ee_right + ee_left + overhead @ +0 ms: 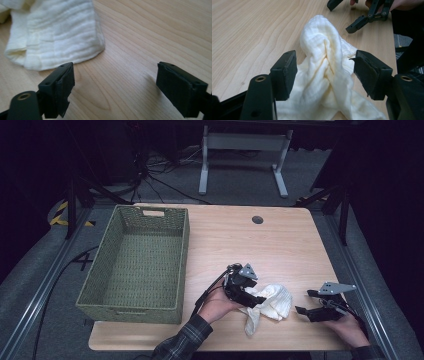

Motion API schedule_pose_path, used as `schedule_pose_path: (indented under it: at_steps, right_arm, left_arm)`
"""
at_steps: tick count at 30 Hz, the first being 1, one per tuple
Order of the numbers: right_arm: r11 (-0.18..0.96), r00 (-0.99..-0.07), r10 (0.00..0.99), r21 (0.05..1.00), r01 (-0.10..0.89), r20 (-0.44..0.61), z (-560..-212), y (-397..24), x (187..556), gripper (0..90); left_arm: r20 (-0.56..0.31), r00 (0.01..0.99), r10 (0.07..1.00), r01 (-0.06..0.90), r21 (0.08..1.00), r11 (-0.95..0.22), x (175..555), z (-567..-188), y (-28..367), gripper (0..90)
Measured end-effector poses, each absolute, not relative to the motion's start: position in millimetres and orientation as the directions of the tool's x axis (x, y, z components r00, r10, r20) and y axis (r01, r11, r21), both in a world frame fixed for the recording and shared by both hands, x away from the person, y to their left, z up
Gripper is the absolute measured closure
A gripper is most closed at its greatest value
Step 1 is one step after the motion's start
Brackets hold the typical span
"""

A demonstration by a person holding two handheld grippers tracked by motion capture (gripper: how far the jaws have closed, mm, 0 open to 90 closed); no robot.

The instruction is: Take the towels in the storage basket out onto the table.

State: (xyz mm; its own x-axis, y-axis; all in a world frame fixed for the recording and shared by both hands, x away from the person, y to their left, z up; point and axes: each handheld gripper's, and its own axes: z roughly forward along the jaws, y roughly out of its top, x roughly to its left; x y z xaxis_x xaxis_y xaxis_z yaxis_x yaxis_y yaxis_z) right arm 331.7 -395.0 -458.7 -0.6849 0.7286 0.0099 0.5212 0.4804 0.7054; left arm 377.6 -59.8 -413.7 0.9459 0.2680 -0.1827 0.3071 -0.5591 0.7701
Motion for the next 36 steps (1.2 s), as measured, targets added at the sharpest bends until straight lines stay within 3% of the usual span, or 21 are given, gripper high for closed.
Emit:
schedule_pose_path:
  at_steps: [9,19,31,36]
  right_arm:
    - [0.485,-0.756,0.654,0.746,0.457,0.037,-443.9,-383.8,323.6,30.5]
    - [0.498,-0.836,0.538,0.759,0.419,0.108,-441.4,-368.9,317.4,58.2]
    - [0.563,-0.87,0.484,0.73,0.389,0.09,-449.0,-351.0,318.5,64.8]
    - [0.606,-0.88,0.469,0.701,0.376,0.067,-453.5,-346.3,318.5,64.8]
  left_arm:
    - [-0.189,0.938,0.29,0.327,0.762,-0.559,349.2,-423.1,-35.6,42.3]
    - [-0.194,0.943,0.271,0.324,0.726,-0.607,324.8,-441.0,-31.3,44.9]
    - [-0.158,0.956,0.246,0.287,0.662,-0.692,314.1,-461.5,-52.6,43.3]
    - [-0.112,0.957,0.267,0.272,0.658,-0.702,311.7,-460.7,-55.8,50.0]
